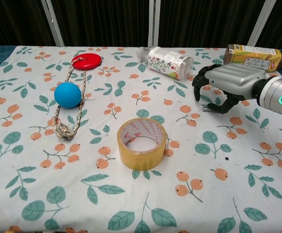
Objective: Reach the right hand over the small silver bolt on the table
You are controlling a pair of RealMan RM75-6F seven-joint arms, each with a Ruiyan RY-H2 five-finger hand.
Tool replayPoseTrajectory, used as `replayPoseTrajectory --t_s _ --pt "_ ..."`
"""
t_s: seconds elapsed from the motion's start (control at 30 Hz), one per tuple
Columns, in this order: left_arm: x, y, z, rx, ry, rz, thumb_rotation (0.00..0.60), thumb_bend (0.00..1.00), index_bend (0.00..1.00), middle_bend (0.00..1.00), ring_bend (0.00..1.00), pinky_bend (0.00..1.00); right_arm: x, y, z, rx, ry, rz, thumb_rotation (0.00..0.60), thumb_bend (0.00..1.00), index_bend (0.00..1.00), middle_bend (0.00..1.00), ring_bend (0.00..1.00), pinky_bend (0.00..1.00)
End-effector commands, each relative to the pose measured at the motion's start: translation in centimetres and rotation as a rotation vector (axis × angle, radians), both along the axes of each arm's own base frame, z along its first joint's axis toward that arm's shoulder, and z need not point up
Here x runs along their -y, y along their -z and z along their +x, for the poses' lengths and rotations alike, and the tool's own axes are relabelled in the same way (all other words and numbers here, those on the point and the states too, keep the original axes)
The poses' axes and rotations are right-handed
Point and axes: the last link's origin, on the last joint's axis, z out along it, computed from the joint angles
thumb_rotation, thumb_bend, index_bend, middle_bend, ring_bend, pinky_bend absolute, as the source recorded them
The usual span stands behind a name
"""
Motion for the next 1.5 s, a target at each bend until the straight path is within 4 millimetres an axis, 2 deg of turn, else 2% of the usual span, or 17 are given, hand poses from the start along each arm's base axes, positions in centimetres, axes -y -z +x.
replayPoseTrajectory --t_s 0.03,0.53,1.03,1.17,1.3,1.5 --pt "0.0 0.0 0.0 0.001 0.001 0.000 0.600 0.09 0.18 0.14 0.00 0.02 -0.3 0.3 -0.1 0.006 0.004 -0.016 0.600 0.33 0.42 0.16 0.00 0.00" --pt "0.0 0.1 -0.4 0.013 0.002 -0.006 0.600 0.09 0.18 0.14 0.00 0.02 -0.9 1.2 0.0 0.008 -0.008 -0.044 0.600 0.29 0.48 0.17 0.00 0.00" --pt "0.1 0.2 -0.7 0.020 -0.001 -0.010 0.600 0.09 0.18 0.14 0.00 0.02 -0.7 1.5 -0.2 -0.016 -0.012 -0.069 0.600 0.26 0.50 0.18 0.00 0.00" --pt "0.2 0.2 -0.8 0.022 -0.002 -0.011 0.600 0.09 0.18 0.14 0.00 0.02 -0.8 1.7 -0.2 -0.031 -0.023 -0.064 0.600 0.26 0.56 0.18 0.00 0.00" --pt "0.2 0.2 -0.8 0.023 0.000 -0.010 0.600 0.09 0.18 0.14 0.00 0.02 -0.8 1.7 -0.3 -0.037 -0.023 -0.072 0.600 0.29 0.64 0.20 0.00 0.00" --pt "0.3 0.1 -0.8 0.022 0.002 -0.009 0.600 0.09 0.18 0.14 0.00 0.02 -1.0 1.2 -0.3 -0.009 -0.020 -0.079 0.600 0.37 0.66 0.20 0.00 0.00"
